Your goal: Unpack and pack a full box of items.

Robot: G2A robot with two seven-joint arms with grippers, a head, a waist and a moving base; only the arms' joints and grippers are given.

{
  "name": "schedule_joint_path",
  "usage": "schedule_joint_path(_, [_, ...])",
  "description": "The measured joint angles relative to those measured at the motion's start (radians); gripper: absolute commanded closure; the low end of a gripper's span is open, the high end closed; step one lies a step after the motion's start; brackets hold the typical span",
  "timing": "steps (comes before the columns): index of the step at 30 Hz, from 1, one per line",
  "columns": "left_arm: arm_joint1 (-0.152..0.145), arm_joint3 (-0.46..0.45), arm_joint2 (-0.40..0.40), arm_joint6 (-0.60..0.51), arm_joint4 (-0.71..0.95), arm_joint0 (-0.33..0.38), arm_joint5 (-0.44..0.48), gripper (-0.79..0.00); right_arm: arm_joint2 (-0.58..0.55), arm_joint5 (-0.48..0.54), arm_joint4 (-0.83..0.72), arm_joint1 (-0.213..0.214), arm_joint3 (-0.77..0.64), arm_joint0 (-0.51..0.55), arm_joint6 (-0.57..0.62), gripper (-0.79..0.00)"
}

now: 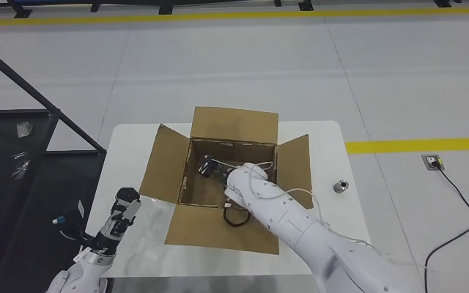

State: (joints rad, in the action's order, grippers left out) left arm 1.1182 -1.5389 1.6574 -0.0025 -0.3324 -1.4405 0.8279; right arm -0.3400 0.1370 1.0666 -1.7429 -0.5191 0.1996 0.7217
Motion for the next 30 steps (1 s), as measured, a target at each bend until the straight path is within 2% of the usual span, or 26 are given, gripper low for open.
schedule_joint_path(9, [0.000,0.000,0.000,0.000,0.000,0.000,0.000,-0.785,-0.011,0.091,-0.006,-0.044,0.149,-0.005,-0.063,0.000])
schedule_joint_path(11, [0.000,0.000,0.000,0.000,0.000,0.000,0.000,-0.785,-0.017,0.097,-0.012,-0.052,0.178,-0.004,-0.079,-0.182])
schedule_joint_path(13, [0.000,0.000,0.000,0.000,0.000,0.000,0.000,-0.785,-0.024,0.107,-0.020,-0.059,0.202,-0.003,-0.100,-0.225])
schedule_joint_path(15, [0.000,0.000,0.000,0.000,0.000,0.000,0.000,-0.785,-0.030,0.125,-0.025,-0.062,0.219,-0.005,-0.125,-0.317])
schedule_joint_path(16, [0.000,0.000,0.000,0.000,0.000,0.000,0.000,-0.785,-0.033,0.136,-0.026,-0.063,0.229,-0.007,-0.141,-0.336])
schedule_joint_path(24, [0.000,0.000,0.000,0.000,0.000,0.000,0.000,-0.785,-0.044,0.159,-0.004,-0.065,0.233,-0.011,-0.222,-0.342])
schedule_joint_path(30, [0.000,0.000,0.000,0.000,0.000,0.000,0.000,-0.785,-0.048,0.136,0.044,-0.051,0.171,-0.005,-0.294,-0.336])
